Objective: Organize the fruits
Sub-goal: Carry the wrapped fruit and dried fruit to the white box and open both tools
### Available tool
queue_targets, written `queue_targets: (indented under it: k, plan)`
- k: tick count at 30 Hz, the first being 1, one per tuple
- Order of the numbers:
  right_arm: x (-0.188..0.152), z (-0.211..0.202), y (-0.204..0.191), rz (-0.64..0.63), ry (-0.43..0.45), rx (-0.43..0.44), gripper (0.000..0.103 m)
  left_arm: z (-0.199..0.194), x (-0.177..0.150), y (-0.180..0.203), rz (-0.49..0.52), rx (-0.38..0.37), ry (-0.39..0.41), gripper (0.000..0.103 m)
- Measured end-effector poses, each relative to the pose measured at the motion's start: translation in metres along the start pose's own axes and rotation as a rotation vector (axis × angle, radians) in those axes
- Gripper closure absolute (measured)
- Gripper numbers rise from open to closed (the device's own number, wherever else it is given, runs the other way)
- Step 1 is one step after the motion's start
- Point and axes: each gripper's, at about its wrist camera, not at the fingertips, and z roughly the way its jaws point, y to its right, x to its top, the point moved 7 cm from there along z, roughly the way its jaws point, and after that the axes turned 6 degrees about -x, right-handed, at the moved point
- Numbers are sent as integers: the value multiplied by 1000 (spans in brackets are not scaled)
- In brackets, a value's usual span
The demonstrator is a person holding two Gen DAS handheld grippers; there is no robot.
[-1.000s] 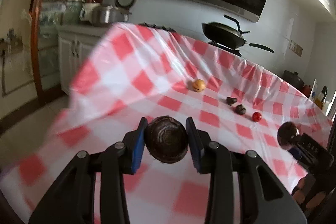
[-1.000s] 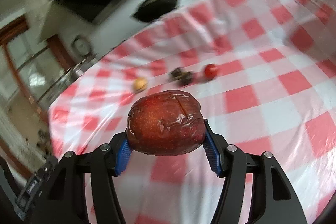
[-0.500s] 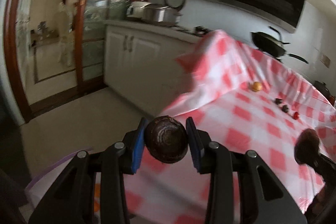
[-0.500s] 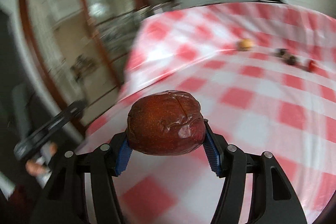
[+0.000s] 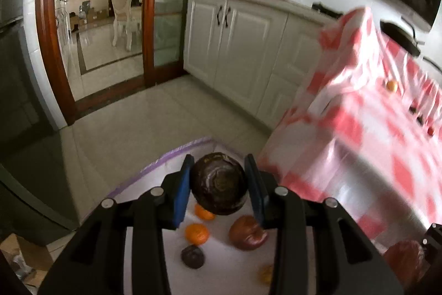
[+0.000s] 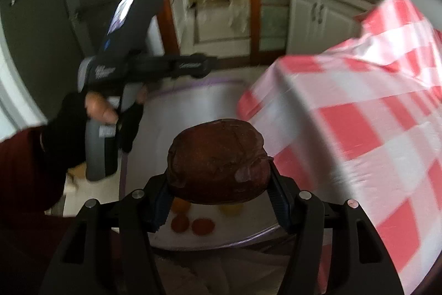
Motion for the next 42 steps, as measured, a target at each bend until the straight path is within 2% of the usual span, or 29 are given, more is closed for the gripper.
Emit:
queue_targets:
  k: [7, 13, 15, 18, 22, 26, 33, 34, 37, 39, 41, 42]
  plan:
    - [-8, 44, -16, -53, -149, 42, 44, 34, -36, -10, 82, 61, -136, 65]
    - [-18, 89, -39, -152, -298, 30, 44, 58, -62, -20, 124, 84, -263, 65]
    - [-22, 100, -50, -201, -329, 32, 44, 65, -71, -22, 105, 62, -309, 65]
    - [-21, 115, -64, -267, -353, 18, 44, 70, -77, -26, 71, 35, -344, 65]
    - [-28, 130, -72, -306, -375, -8, 44, 77, -76, -21, 99, 15, -376, 65]
    - [-38, 139, -63, -295, -424, -50, 43, 84, -85, -10, 147, -15, -444, 65]
    - [-44, 140, -58, -272, -451, -44, 43, 94, -100, -8, 173, -6, -525, 64]
    - [-45, 140, -58, -268, -454, -42, 43, 95, -100, -9, 175, -2, -531, 63]
    - [-43, 134, -57, -260, -437, -37, 41, 95, -102, -11, 170, 11, -537, 47]
    - [-36, 125, -55, -257, -392, -41, 33, 96, -101, -12, 168, 24, -534, 34]
    - [-25, 109, -55, -259, -318, -42, 31, 94, -97, -15, 165, 52, -518, 24]
    - [-16, 96, -56, -258, -260, -30, 31, 92, -93, -17, 165, 72, -501, 23]
